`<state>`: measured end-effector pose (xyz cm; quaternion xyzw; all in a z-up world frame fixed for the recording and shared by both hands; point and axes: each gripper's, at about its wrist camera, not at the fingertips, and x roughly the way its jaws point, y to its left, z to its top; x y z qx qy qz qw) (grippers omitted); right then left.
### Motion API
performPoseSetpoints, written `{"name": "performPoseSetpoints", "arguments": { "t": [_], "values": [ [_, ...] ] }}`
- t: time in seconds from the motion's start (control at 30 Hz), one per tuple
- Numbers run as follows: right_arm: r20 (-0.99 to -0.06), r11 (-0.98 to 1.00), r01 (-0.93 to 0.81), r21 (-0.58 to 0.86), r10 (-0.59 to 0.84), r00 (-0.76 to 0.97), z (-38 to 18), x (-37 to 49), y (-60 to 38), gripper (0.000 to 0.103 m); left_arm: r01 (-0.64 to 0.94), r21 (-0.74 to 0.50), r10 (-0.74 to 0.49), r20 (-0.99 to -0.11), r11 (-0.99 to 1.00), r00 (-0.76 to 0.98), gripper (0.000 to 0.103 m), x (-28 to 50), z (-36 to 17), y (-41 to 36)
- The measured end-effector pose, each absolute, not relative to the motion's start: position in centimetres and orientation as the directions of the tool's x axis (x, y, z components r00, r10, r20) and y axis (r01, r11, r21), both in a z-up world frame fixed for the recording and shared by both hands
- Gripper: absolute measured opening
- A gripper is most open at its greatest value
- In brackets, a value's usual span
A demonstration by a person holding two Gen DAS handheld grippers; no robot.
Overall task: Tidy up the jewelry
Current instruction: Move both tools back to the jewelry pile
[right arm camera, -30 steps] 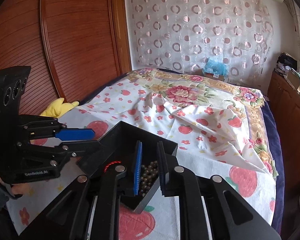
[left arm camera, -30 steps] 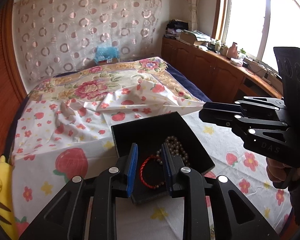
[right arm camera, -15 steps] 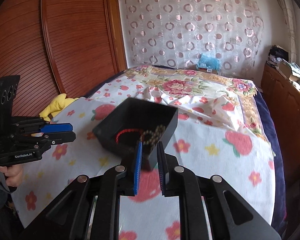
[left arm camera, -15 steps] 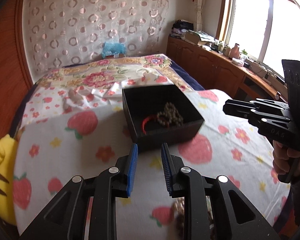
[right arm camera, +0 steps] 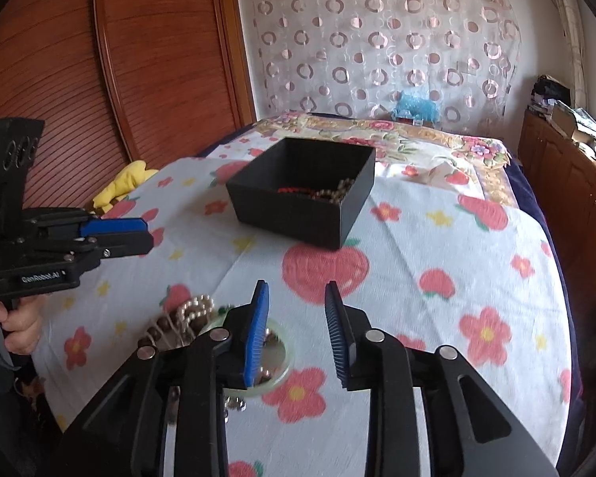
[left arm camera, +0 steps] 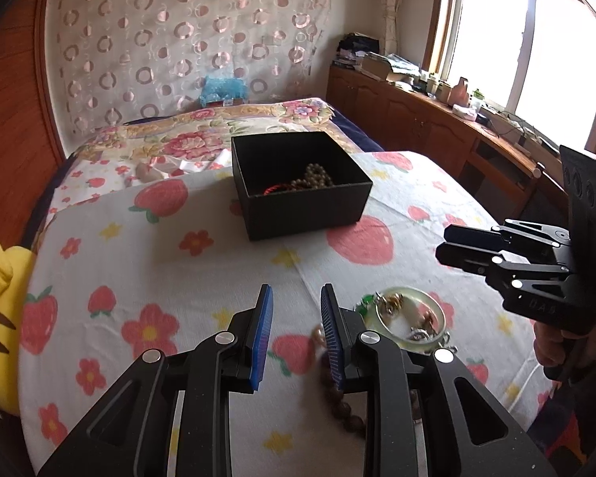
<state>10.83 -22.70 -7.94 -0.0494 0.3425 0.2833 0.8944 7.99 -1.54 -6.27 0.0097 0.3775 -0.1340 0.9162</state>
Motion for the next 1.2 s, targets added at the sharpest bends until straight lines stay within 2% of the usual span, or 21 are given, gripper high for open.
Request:
{"name": "performPoseSetpoints", "arguments": {
  "t": [0.07,0.13,0.27,0.67,1.0,1.1,1.17,1.2],
  "values": [
    [-0.642,0.835,-0.540,0.108,0.473,0.604,-8.2,10.5,-22.7,0.051,0.247,-0.079,-0.231,-0.694,0.966,0.682,0.024,7.5,-6.3,-1.6],
    [-0.647,0.831,-0.544,0.113,0.477,0.595,-8.5,10.2,-22.6,0.061,0.250,-0.081,-0.235,-0.696,0.965,0.679,0.025,6.9,-6.4,-1.6],
    [-0.669,0.817,-0.564,0.118,0.485,0.563,-9.4,9.8,-21.9,0.074,0.250,-0.067,-0.223,-0.705,0.966,0.673,0.029,6.0,-7.0,-1.5],
    [-0.714,0.782,-0.581,0.226,0.539,0.447,-11.1,10.9,-20.2,0.082,0.230,-0.089,-0.223,-0.710,0.969,0.668,0.029,4.6,-7.9,-0.3],
    [-0.736,0.776,-0.584,0.238,0.536,0.413,-11.9,11.6,-19.0,0.083,0.225,-0.099,-0.227,-0.713,0.969,0.663,0.029,4.5,-8.4,0.0],
    [-0.737,0.775,-0.582,0.247,0.540,0.406,-12.1,11.7,-19.0,0.082,0.224,-0.101,-0.228,-0.714,0.969,0.662,0.029,4.5,-8.5,0.0],
    [-0.737,0.791,-0.561,0.243,0.527,0.423,-12.1,11.9,-19.3,0.074,0.225,-0.100,-0.227,-0.715,0.969,0.662,0.029,4.6,-8.5,0.0],
    [-0.741,0.801,-0.552,0.229,0.512,0.435,-12.1,12.0,-19.5,0.074,0.225,-0.100,-0.227,-0.715,0.969,0.661,0.029,4.6,-8.7,0.0]
  ]
}}
